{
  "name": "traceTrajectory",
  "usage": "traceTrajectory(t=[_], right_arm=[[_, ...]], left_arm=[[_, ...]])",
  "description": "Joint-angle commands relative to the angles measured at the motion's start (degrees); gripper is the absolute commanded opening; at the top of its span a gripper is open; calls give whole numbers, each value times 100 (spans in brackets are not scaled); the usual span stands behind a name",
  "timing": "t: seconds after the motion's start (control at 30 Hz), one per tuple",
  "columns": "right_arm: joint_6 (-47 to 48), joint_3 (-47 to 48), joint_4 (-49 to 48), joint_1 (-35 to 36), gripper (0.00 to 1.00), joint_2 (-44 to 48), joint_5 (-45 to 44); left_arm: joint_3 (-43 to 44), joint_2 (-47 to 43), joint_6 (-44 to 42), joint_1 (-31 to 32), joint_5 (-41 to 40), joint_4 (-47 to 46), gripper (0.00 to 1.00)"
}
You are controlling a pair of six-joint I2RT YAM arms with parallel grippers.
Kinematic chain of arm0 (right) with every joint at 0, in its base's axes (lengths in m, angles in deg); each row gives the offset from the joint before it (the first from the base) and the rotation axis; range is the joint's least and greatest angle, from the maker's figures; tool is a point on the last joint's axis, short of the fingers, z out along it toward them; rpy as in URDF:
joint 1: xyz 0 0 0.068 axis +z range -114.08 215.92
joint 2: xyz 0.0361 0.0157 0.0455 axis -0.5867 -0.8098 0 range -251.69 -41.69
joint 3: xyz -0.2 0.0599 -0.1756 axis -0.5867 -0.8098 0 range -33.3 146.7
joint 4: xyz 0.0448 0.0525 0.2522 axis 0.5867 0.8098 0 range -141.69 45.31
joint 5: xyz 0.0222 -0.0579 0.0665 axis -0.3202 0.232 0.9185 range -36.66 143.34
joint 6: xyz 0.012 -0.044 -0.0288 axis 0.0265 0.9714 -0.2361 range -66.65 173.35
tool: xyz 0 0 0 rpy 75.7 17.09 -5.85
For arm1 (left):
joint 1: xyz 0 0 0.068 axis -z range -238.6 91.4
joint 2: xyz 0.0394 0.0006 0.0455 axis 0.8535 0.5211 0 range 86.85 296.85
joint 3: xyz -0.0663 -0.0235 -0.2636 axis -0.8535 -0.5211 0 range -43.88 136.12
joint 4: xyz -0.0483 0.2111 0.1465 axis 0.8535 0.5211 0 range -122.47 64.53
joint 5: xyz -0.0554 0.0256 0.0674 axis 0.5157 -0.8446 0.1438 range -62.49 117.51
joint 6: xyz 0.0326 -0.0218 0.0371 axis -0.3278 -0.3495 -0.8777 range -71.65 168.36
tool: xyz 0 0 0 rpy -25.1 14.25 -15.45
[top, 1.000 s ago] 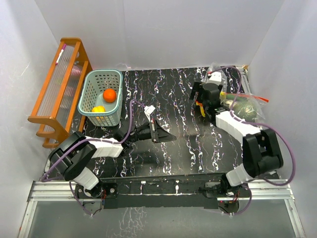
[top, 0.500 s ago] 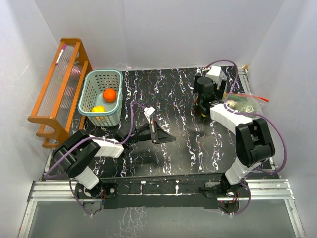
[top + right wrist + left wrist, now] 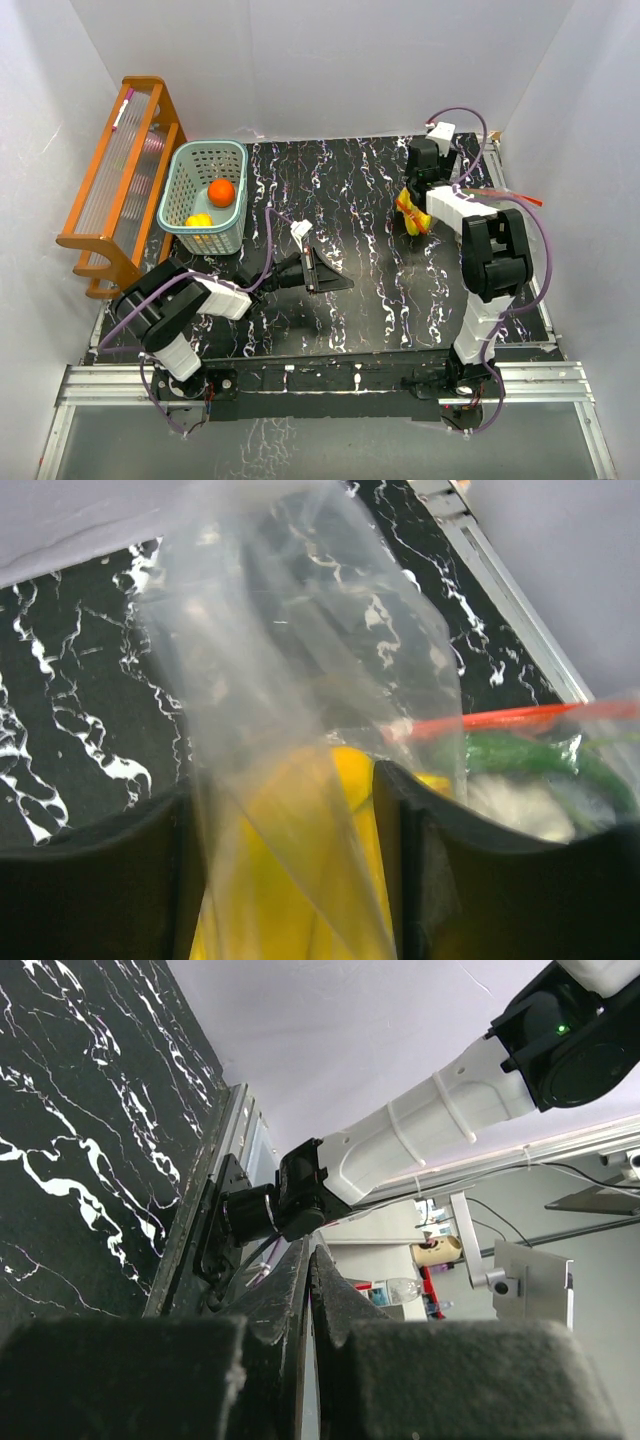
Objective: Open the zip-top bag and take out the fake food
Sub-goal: Pick up the zipper food storage bag at the center of the board.
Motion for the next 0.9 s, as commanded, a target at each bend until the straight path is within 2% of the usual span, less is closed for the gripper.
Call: traceTrajectory(t=[0.0,0.1,0.13,0.3,0.43,0.47,0.57,0.6,0.7,0.87], right_arm=[[-281,224,-242,-22,47,256,619],[-347,100,-187,30,11,495,659],[-392,42,-137,46,8,629,629],[-769,-522,-125,49,8,1716,1103],[-1277,-665,313,57,8,2430,1597],[-1423,-696,426,56,8,2588,1786],[-1845,-854,634,65,8,3029,2472],[-1952,-898,719,66,8,3158,2711],[-2104,-939,1098,158,8,3502,3135],[-2648,-1356,989,244,8,4129,3830]], left_arm=[[97,-447,-408,-33,-19,315,0],[93,-490,-549,-33,-19,489,0],[105,-487,-626,-33,-34,585,0],[207,-615,-1317,78,-154,1468,0],[228,-409,-1554,99,-196,1272,2],[215,-318,-1468,85,-148,1057,9],[119,68,-982,-33,80,-32,40],[110,202,-781,-93,137,-381,46],[123,458,-422,-222,125,-1057,52],[487,584,-588,-217,0,-1039,60]])
